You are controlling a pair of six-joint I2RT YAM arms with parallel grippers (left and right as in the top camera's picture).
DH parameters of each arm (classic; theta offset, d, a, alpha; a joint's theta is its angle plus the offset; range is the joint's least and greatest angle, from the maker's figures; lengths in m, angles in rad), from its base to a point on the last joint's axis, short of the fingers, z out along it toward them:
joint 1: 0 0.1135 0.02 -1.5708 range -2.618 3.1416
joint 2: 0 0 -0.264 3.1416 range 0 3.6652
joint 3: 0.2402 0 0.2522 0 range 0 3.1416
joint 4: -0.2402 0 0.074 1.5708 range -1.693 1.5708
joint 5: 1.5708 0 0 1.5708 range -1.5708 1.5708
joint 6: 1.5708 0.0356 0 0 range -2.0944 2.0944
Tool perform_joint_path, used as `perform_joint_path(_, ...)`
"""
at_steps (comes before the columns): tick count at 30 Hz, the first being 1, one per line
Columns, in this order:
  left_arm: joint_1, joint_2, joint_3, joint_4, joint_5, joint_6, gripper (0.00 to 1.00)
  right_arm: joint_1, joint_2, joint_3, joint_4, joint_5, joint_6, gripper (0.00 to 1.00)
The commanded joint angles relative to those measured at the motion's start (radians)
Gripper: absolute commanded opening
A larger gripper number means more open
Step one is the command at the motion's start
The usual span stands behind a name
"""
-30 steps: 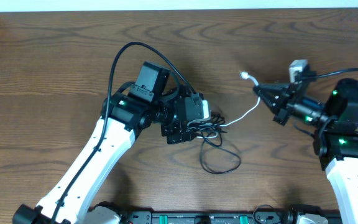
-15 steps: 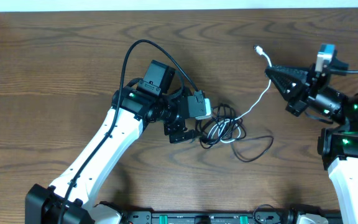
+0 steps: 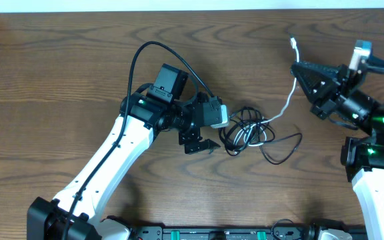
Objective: Untangle cables
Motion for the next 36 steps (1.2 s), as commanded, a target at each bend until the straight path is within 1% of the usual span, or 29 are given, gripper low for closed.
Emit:
perform_joint_path(1, -0.002, 0.004, 0.009, -0.005, 0.094, -0.005, 0.95, -0.006, 0.006, 0.011, -0.124, 0.028, -0.108, 0.01)
perform_joint_path(4, -0.006, 0.006, 0.008, -0.008, 0.134, -0.005, 0.95, -0.006, 0.006, 0.011, -0.211, 0.051, -0.148, 0.01)
perform_joint_path(8, -0.023, 0.019, 0.008, -0.007, 0.127, -0.005, 0.95, -0.006, 0.006, 0.011, -0.216, 0.053, -0.150, 0.01)
perform_joint_path(10, -0.032, 0.037, 0.008, -0.007, 0.097, -0.011, 0.95, -0.006, 0.006, 0.011, -0.217, 0.053, -0.149, 0.01)
perform_joint_path(14, -0.064, 0.107, 0.008, 0.067, -0.063, -0.238, 0.95, -0.006, 0.009, 0.011, -0.221, 0.058, -0.149, 0.01)
perform_joint_path(16, -0.082, 0.136, 0.008, 0.091, -0.108, -0.303, 0.95, -0.006, 0.011, 0.011, -0.221, 0.058, -0.149, 0.01)
perform_joint_path(19, -0.110, 0.153, 0.008, 0.108, -0.125, -0.337, 0.95, -0.006, 0.013, 0.011, -0.222, 0.060, -0.149, 0.01)
perform_joint_path(23, -0.167, 0.158, 0.008, 0.122, -0.224, -0.381, 0.95, -0.006, 0.014, 0.011, -0.229, 0.079, -0.150, 0.01)
perform_joint_path(24, -0.193, 0.158, 0.008, 0.127, -0.273, -0.407, 0.95, -0.006, 0.017, 0.011, -0.228, 0.080, -0.150, 0.01)
perform_joint_path(28, -0.246, 0.158, 0.006, 0.135, -0.313, -0.429, 0.95, -0.006, 0.026, 0.011, -0.229, 0.080, -0.150, 0.01)
perform_joint_path(32, -0.275, 0.158, 0.002, 0.167, -0.400, -0.528, 0.95, -0.006, 0.043, 0.011, -0.229, 0.080, -0.150, 0.01)
perform_joint_path(36, -0.279, 0.159, 0.002, 0.192, -0.411, -0.628, 0.95, -0.006, 0.057, 0.011, -0.232, 0.103, -0.149, 0.01)
